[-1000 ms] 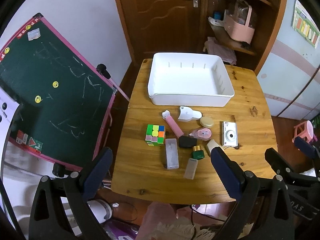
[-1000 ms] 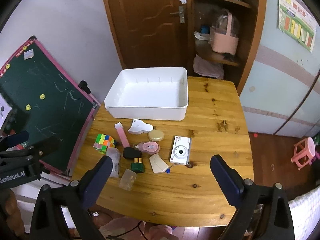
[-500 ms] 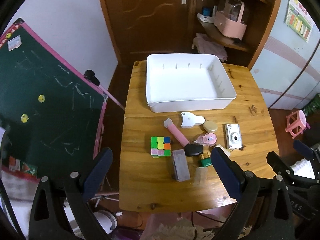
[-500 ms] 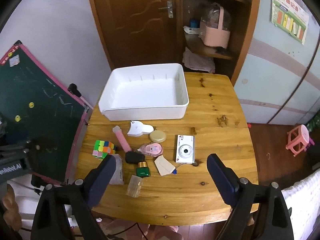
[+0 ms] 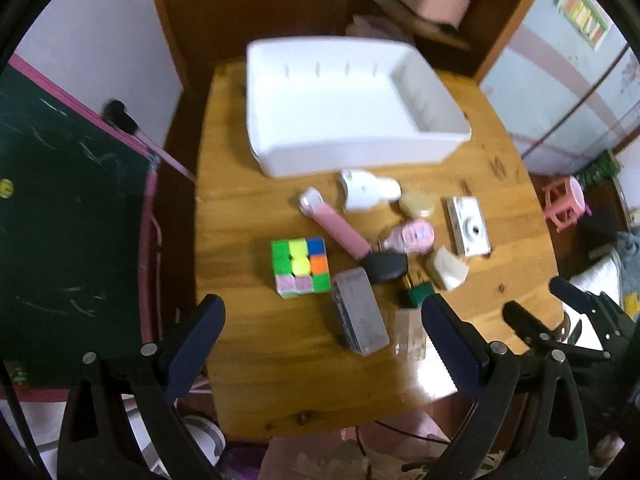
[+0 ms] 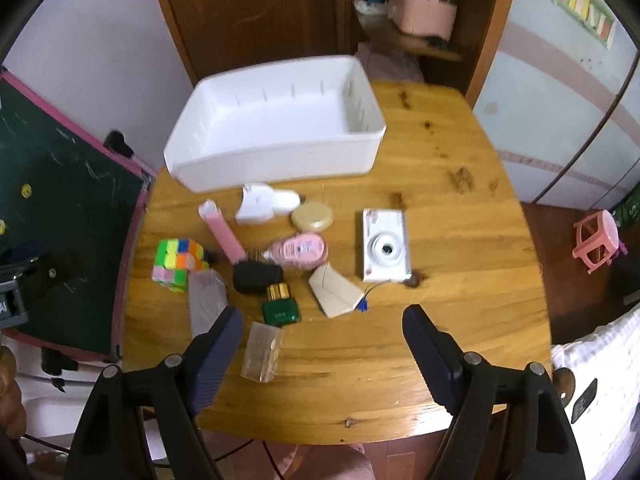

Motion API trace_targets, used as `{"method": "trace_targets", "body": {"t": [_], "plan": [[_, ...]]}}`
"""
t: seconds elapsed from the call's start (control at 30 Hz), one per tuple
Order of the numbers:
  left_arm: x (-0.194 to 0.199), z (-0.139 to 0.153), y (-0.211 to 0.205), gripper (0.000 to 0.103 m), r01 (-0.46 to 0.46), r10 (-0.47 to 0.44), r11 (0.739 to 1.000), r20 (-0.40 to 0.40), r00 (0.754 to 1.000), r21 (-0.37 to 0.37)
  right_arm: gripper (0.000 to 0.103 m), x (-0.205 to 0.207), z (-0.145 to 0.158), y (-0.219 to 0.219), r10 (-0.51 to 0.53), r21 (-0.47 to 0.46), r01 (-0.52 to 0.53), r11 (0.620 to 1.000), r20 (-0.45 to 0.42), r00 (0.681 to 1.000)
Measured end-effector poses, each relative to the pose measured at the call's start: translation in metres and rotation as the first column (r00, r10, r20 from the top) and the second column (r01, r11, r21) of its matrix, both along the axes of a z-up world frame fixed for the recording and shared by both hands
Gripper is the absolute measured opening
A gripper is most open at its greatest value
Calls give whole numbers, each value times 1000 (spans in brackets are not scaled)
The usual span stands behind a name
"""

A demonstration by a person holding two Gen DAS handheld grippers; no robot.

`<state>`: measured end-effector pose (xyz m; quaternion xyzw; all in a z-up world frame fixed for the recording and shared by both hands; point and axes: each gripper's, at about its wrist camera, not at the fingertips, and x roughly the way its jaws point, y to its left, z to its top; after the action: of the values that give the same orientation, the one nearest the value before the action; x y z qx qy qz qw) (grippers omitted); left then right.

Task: Organize rigid objects
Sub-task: 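Grasp the clear plastic box with the left tool while the right tool grasps the clear cup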

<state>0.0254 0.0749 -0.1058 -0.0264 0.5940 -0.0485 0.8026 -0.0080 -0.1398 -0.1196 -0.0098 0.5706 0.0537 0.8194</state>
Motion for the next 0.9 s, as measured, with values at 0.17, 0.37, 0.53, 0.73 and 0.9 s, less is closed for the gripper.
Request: {"method": "trace_targets", "body": {"t": [0.17,0.37,0.53,0.73,0.9], "plan": [[8,-33,-9,99,18,-15,999,-82,997,36,82,-4,-40,8,7,14,-6,1000,-63,998],[21,-69,-31,98,31,-17,996,-155,988,85,79,-11,-71,17,19,35,-15,999,-128,992],[28,-92,-39,96,2,14,996,-194,981,84,79,-16,-84,24,42,51,-35,998,-143,989],[35,-113,-34,94,-67,84,994,-231,969,82,79,-15,-97,36,51,64,-41,997,-151,987],[36,-131,-25,80,-92,113,992,-279,954,87,69,-9,-112,42,40,66,-29,997,-180,983]]}}
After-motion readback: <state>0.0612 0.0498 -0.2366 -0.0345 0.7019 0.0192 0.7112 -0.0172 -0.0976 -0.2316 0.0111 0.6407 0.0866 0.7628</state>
